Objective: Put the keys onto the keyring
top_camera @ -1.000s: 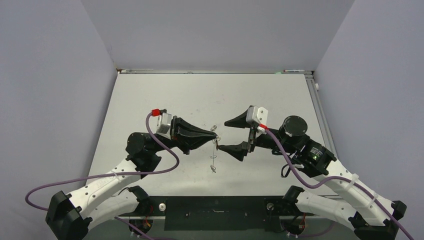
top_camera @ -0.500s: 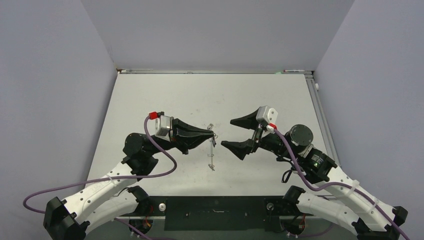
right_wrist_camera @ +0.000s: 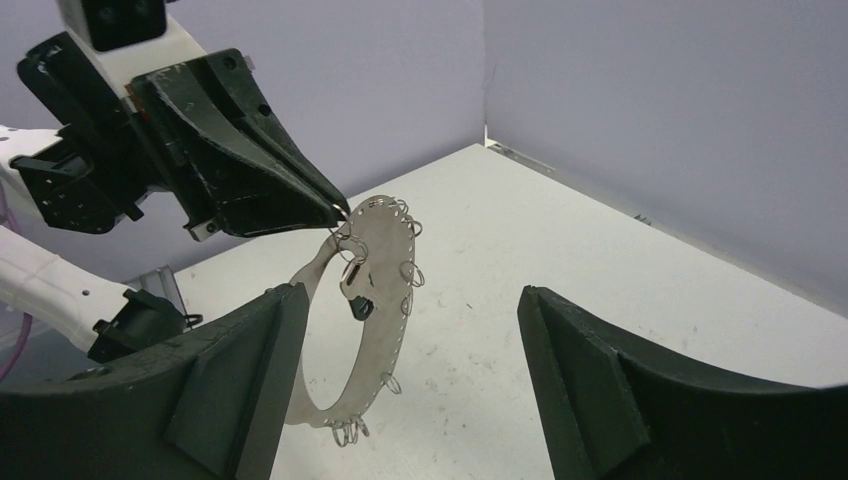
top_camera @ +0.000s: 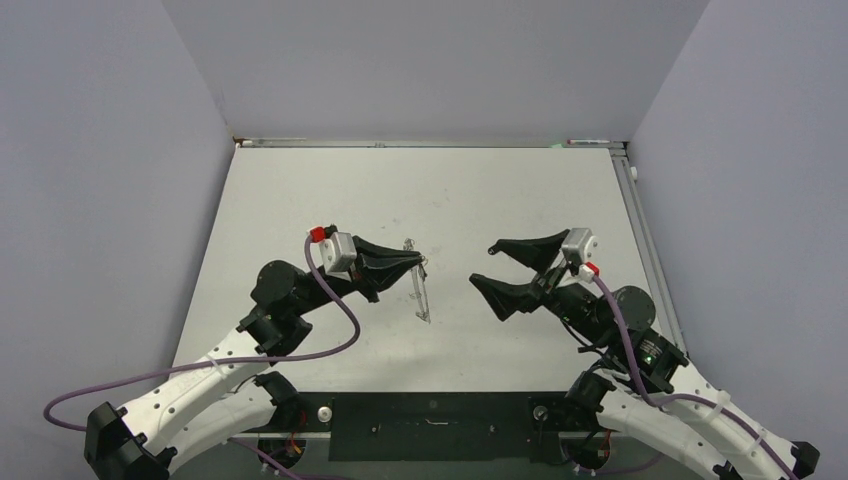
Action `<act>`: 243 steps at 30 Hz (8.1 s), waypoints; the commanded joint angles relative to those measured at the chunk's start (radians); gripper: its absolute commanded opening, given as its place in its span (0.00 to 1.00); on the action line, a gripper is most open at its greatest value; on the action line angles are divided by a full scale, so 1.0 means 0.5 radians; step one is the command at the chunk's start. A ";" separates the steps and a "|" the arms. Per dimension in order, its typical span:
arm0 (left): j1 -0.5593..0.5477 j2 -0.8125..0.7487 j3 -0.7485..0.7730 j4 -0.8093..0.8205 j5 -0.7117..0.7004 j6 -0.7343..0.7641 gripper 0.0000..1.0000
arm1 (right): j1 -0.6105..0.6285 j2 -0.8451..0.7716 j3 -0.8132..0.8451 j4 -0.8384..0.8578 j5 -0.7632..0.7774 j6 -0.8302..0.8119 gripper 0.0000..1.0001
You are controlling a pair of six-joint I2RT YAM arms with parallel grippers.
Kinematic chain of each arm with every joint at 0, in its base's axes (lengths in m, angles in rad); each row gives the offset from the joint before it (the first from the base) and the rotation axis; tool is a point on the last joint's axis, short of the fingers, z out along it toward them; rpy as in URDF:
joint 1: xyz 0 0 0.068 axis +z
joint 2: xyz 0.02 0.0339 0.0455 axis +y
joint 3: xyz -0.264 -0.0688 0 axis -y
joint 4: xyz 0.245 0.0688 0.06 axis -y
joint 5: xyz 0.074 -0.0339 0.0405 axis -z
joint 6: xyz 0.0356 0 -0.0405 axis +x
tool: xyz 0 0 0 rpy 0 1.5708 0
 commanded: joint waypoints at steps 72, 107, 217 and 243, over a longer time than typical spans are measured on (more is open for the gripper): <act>0.011 -0.124 0.198 0.041 0.363 -0.127 0.00 | -0.011 0.688 0.359 0.461 -1.170 -0.239 0.29; 0.011 -0.140 0.163 0.136 0.324 -0.174 0.00 | -0.010 0.780 0.349 0.616 -1.190 -0.175 0.22; 0.042 0.033 0.405 -0.630 0.684 0.249 0.00 | 0.170 0.742 0.911 -0.734 -0.631 -0.851 0.51; 0.048 -0.061 0.108 0.338 0.657 -0.323 0.00 | 0.166 0.592 0.472 -0.074 -0.938 -0.520 0.35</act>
